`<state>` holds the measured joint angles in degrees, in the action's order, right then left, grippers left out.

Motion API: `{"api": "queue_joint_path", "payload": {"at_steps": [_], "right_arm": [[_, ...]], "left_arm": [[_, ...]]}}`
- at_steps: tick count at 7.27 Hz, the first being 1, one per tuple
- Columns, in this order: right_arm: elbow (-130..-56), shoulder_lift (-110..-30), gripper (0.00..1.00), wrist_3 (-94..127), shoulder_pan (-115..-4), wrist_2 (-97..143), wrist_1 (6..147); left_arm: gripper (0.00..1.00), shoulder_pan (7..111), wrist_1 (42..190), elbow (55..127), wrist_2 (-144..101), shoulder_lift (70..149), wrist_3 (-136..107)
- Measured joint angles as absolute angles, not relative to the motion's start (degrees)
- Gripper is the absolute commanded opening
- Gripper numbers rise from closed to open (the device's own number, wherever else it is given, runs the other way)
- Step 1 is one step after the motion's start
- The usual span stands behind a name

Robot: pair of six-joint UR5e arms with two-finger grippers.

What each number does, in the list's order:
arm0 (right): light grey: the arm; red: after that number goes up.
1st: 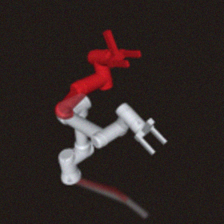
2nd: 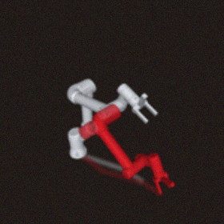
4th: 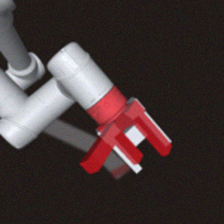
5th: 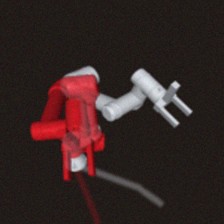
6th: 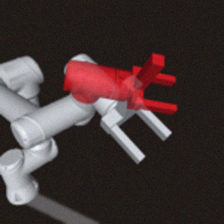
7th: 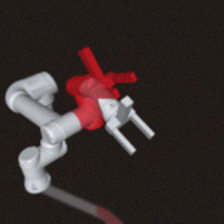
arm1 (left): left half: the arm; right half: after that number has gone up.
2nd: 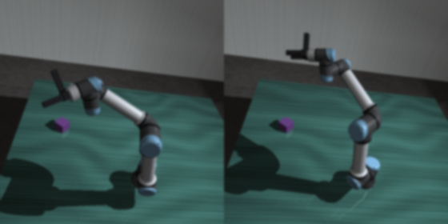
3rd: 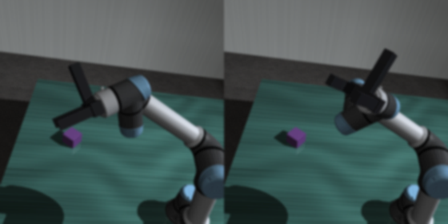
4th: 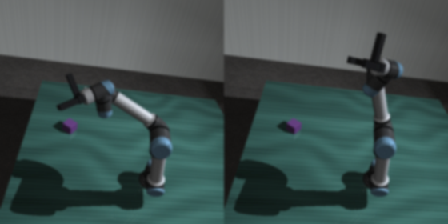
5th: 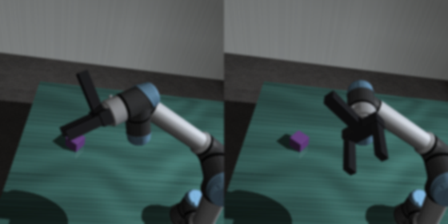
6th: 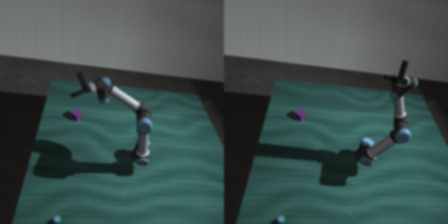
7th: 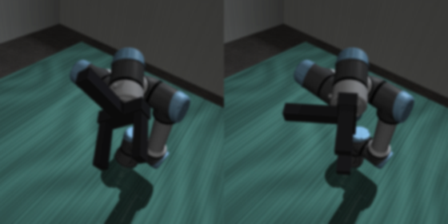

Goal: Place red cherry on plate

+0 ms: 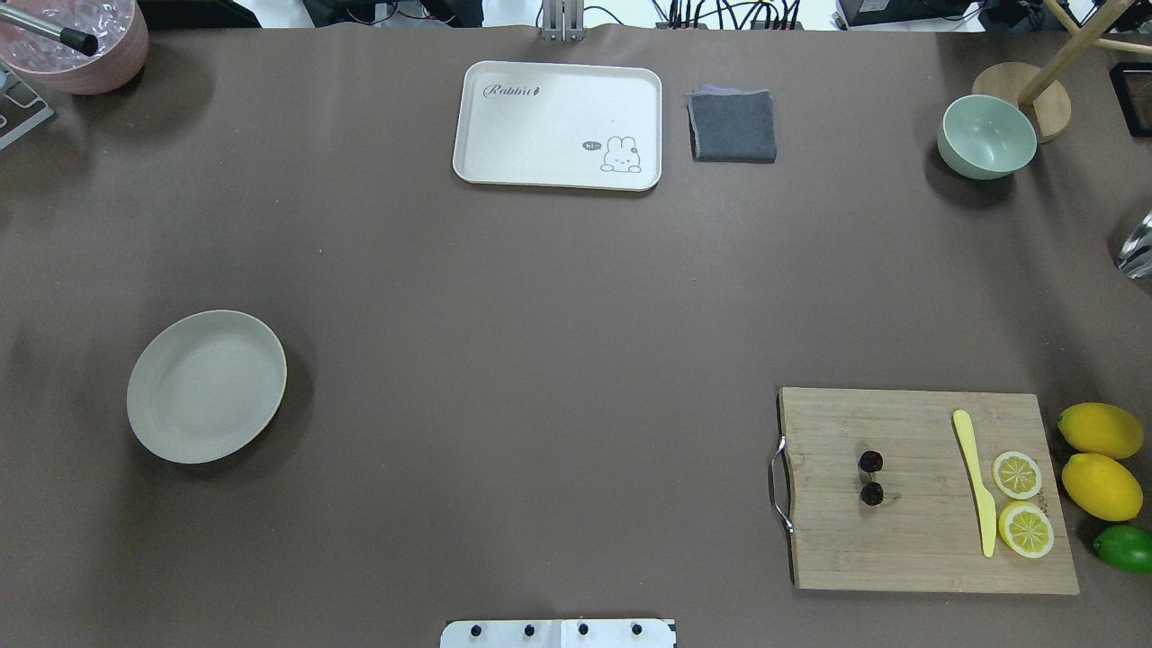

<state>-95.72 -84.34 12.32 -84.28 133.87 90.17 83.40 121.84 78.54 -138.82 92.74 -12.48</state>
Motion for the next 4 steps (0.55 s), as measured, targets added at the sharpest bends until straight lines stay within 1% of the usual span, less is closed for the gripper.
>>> {"api": "queue_joint_path", "payload": {"at_steps": [4], "right_arm": [[-97.15, -84.94, 1.00, 12.07, -85.06, 134.96, 90.09]], "left_arm": [[0.99, 83.30, 122.33, 78.05, -141.43, 93.67, -12.76]]}}
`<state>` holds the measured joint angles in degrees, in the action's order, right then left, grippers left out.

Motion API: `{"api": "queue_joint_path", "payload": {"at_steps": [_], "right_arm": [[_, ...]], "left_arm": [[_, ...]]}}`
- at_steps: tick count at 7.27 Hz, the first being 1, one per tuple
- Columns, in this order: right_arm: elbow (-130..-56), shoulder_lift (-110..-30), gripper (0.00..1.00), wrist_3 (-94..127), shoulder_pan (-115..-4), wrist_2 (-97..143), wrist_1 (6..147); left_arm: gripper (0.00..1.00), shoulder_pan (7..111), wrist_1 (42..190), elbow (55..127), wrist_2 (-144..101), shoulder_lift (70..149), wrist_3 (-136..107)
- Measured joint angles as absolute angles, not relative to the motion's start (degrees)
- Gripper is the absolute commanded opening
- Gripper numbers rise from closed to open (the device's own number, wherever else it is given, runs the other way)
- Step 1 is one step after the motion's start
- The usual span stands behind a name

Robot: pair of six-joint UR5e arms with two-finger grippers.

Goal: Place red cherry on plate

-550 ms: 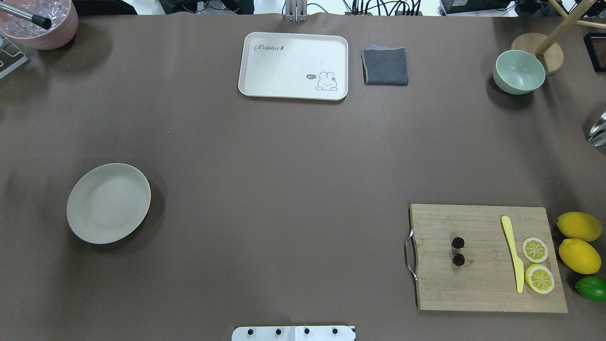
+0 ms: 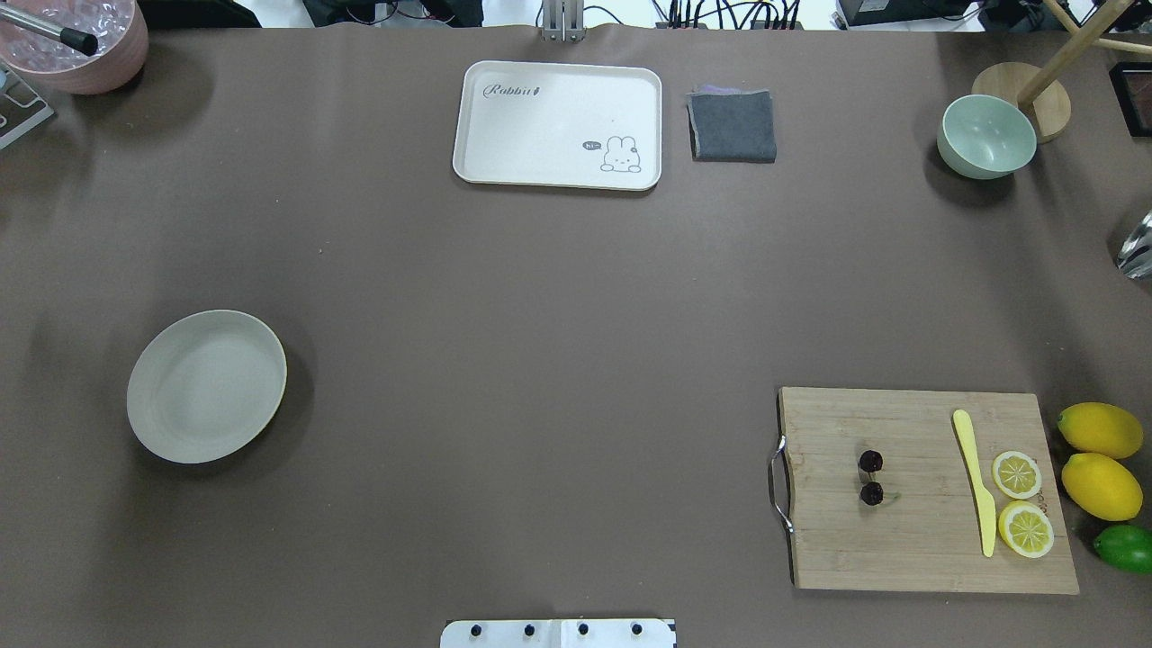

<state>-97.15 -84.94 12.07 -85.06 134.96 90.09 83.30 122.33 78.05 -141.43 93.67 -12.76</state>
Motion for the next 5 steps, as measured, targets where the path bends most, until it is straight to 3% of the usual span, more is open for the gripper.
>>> {"api": "queue_joint_path", "payload": {"at_steps": [5], "right_arm": [[-97.86, -86.25, 1.00, 12.12, -86.60, 139.64, 93.96]], "left_arm": [[0.98, 84.35, 121.95, 78.50, -159.60, 91.81, -11.67]]}}
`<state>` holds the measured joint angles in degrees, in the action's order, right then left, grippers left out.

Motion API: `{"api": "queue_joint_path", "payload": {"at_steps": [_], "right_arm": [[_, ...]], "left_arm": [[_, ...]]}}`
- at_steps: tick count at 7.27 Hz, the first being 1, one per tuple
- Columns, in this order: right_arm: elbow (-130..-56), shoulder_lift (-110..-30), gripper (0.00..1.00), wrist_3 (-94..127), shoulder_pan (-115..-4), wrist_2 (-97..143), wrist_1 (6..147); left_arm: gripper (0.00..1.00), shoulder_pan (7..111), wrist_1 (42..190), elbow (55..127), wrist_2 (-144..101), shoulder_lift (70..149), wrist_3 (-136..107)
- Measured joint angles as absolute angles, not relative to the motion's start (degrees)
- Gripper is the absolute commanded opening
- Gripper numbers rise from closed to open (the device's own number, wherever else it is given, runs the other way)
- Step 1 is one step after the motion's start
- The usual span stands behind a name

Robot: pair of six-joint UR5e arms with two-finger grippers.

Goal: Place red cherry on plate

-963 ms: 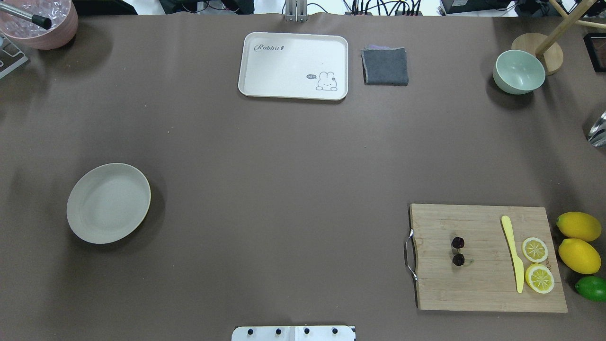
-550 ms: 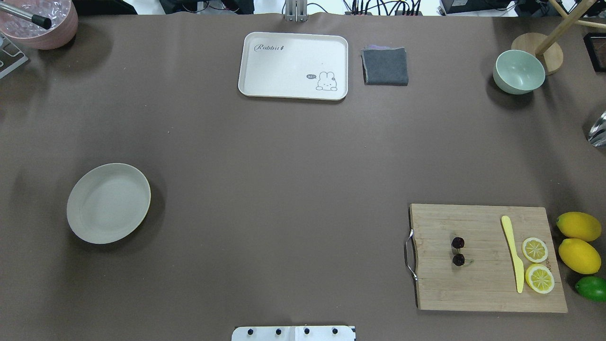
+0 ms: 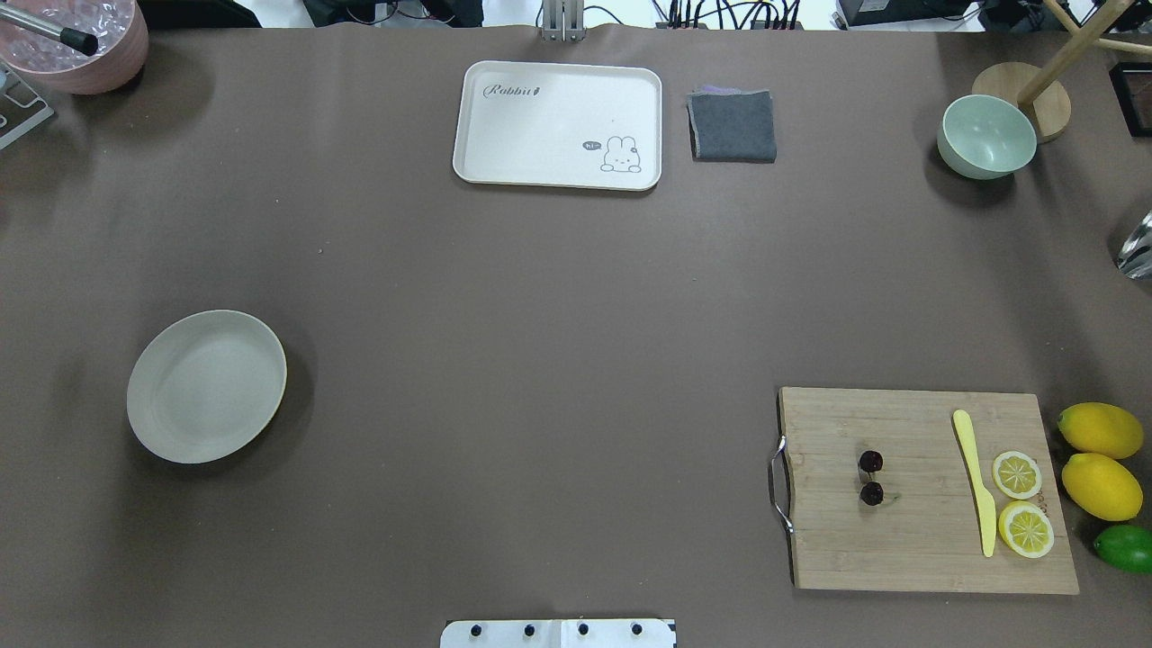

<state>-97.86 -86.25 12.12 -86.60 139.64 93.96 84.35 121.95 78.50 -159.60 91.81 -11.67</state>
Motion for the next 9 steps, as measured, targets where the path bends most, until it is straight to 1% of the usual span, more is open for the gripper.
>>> {"api": "queue_joint_path", "payload": {"at_steps": [1, 3, 5, 6, 7, 9], "right_arm": [[-98.91, -87.24, 1.00, 12.07, -87.05, 139.67, 94.66], [-101.85, -89.39, 1.00, 12.05, -87.53, 139.82, 95.03], [-104.34, -91.90, 1.00, 12.10, -87.60, 139.93, 95.07], [-104.91, -92.73, 1.00, 12.12, -87.61, 139.96, 95.09], [-105.14, -93.21, 1.00, 12.15, -87.62, 139.96, 95.12], [-105.34, -93.63, 1.00, 12.27, -87.60, 139.95, 95.12]], "left_arm": [[0.99, 85.55, 121.90, 79.05, -160.81, 90.97, -10.61], [0.99, 86.12, 124.06, 82.79, -162.46, 85.27, -10.12], [0.99, 83.42, 127.64, 86.00, -163.73, 81.10, -13.75], [0.96, 80.79, 130.57, 86.44, -162.93, 80.86, -17.60], [0.96, 78.39, 133.05, 86.59, -160.73, 81.68, -21.27], [0.98, 73.21, 135.99, 86.13, -156.09, 85.62, -27.99]]}}
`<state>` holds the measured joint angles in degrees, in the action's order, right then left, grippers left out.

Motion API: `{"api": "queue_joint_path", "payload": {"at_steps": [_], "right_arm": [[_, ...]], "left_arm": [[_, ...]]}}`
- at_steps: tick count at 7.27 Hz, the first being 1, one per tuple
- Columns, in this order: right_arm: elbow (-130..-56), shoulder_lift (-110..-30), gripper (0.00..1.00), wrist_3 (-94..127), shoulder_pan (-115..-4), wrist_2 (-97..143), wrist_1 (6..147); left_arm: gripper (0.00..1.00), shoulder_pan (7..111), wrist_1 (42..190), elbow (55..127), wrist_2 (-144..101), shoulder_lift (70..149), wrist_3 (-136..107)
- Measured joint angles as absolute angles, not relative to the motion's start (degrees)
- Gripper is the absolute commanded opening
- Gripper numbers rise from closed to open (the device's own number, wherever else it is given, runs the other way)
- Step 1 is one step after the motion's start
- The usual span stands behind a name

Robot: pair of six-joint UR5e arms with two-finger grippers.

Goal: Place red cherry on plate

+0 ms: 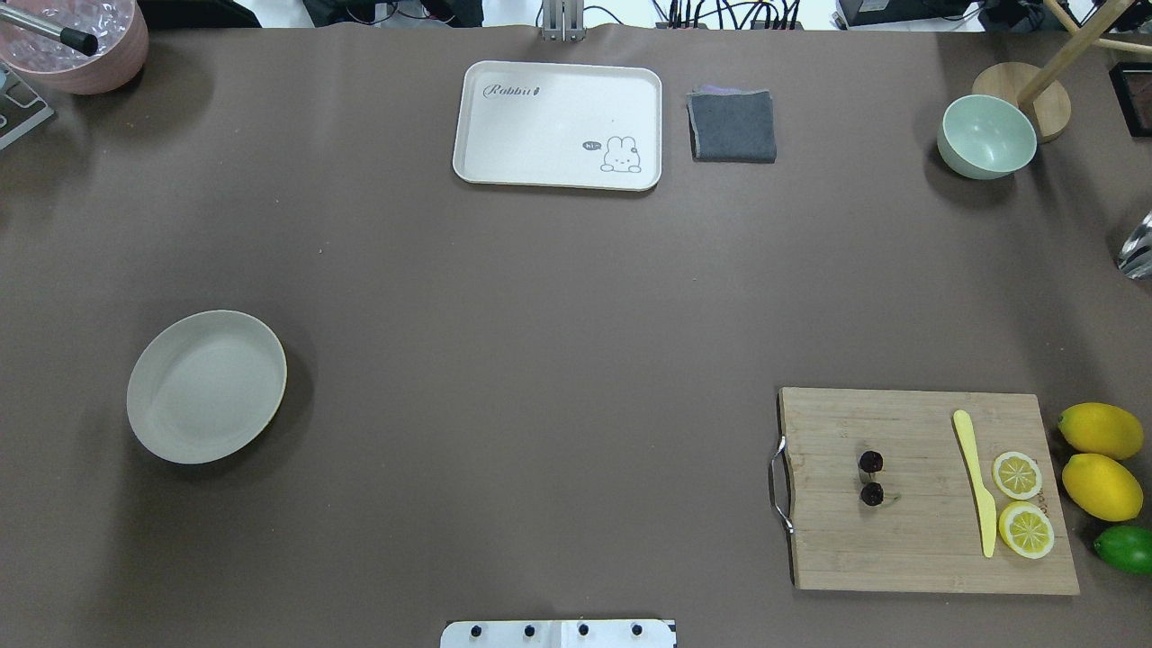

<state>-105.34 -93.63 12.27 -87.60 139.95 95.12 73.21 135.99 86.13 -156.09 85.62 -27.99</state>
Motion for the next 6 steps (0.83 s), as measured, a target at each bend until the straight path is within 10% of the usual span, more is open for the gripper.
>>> {"api": "queue_joint_path", "payload": {"at_steps": [6], "right_arm": [[-105.00, -93.76, 1.00, 12.48, -87.85, 139.58, 95.18]], "left_arm": [[0.98, 54.18, 165.69, 77.29, -144.40, 91.12, -52.79]]}}
